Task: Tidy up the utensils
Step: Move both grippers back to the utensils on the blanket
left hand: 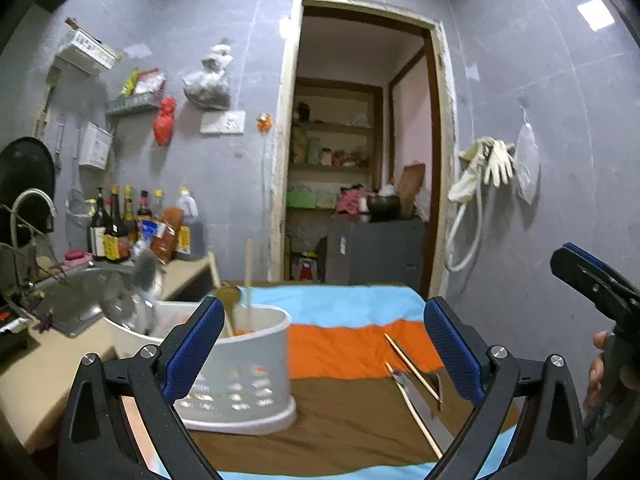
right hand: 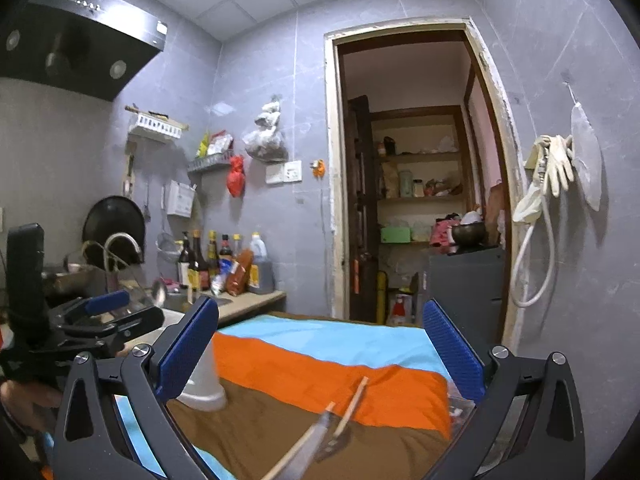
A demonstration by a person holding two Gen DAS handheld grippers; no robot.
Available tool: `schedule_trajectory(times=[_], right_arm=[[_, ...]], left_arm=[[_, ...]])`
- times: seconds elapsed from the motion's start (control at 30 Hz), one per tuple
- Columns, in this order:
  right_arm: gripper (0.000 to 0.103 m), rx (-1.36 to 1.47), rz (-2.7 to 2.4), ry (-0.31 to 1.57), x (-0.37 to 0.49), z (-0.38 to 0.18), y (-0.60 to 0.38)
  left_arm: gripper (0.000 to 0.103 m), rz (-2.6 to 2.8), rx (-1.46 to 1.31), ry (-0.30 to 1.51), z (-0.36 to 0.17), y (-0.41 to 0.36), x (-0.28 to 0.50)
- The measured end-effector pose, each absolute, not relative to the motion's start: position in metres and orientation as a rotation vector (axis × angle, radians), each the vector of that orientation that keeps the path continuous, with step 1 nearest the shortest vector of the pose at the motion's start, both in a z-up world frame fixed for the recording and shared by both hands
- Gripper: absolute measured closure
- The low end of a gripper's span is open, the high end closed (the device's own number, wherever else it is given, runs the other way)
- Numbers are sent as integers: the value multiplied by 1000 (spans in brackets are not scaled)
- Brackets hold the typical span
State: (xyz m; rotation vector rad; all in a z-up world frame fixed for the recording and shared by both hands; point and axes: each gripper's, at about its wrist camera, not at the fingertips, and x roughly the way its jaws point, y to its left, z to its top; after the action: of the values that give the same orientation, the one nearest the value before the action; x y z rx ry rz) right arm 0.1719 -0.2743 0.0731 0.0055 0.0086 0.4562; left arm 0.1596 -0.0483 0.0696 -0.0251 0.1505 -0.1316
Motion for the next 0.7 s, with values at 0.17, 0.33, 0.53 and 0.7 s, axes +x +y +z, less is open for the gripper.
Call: schedule_trajectory(times=[0.17, 0.33, 0.53, 0.7], right_arm=[[0, 24, 455, 117, 198, 56, -290], [0, 45, 459, 220, 224, 38, -298], [16, 58, 483, 343, 251, 18, -302], [36, 65, 520, 451, 271, 4, -301]], left_arm=[[5, -206, -14, 261, 56, -62, 181], [5, -274, -13, 369, 44, -74, 203], [7, -348, -10, 525, 25, -88, 227], [21, -385, -15, 663, 9, -97, 248]])
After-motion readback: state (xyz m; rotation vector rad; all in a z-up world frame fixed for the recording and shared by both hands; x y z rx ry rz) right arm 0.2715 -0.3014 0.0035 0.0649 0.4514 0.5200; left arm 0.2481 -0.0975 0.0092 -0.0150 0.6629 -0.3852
